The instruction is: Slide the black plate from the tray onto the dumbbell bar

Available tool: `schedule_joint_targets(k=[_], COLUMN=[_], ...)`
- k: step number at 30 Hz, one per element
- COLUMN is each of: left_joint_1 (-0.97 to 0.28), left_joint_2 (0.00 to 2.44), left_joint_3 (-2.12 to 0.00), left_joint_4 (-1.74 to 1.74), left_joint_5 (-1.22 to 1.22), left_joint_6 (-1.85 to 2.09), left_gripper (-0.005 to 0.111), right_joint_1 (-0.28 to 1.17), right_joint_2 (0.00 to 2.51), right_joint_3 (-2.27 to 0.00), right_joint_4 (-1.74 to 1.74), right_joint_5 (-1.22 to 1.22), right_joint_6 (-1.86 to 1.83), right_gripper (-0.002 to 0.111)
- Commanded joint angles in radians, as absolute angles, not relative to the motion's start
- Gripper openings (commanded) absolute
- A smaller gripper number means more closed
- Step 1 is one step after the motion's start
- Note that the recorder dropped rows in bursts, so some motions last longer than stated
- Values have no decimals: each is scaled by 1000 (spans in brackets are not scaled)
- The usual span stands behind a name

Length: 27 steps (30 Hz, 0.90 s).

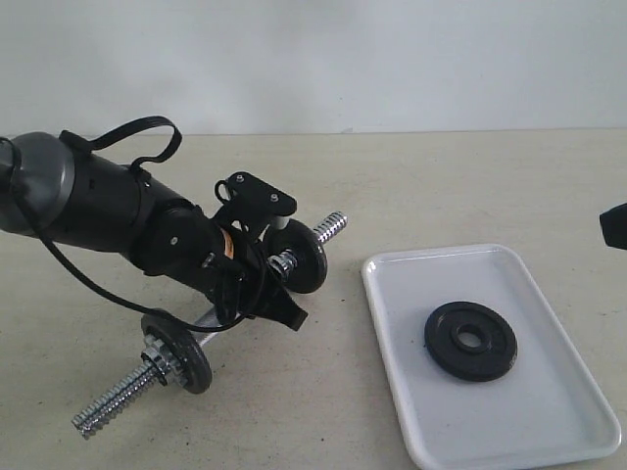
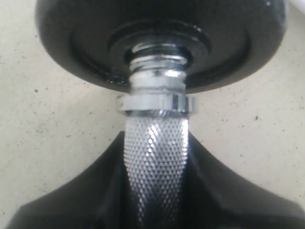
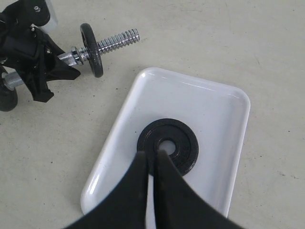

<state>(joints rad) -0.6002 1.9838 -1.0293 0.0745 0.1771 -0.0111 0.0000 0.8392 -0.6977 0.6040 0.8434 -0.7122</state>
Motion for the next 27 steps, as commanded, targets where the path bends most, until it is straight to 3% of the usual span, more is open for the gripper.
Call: schedule_joint_targets(k=[1, 6, 11, 27], left_joint_1=[-600, -600, -600, -600], left_joint_2=[2005, 2012, 2012, 1950], left_joint_3=[-1031, -1031, -1031, -1031], left_joint_4=[67, 67, 67, 70], left_joint_5=[180, 180, 180, 165], left_joint_6=[-23, -23, -23, -7], left_gripper=[26, 23, 4, 4], right_joint_1=[-1, -1, -1, -1], right_joint_2=[840, 840, 840, 840], right_joint_3=[-696, -696, -696, -696], right_joint_4=[601, 601, 601, 601], right_joint_5=[838, 838, 838, 828], right_joint_6=[-716, -716, -716, -716], right_gripper=[0, 0, 0, 0])
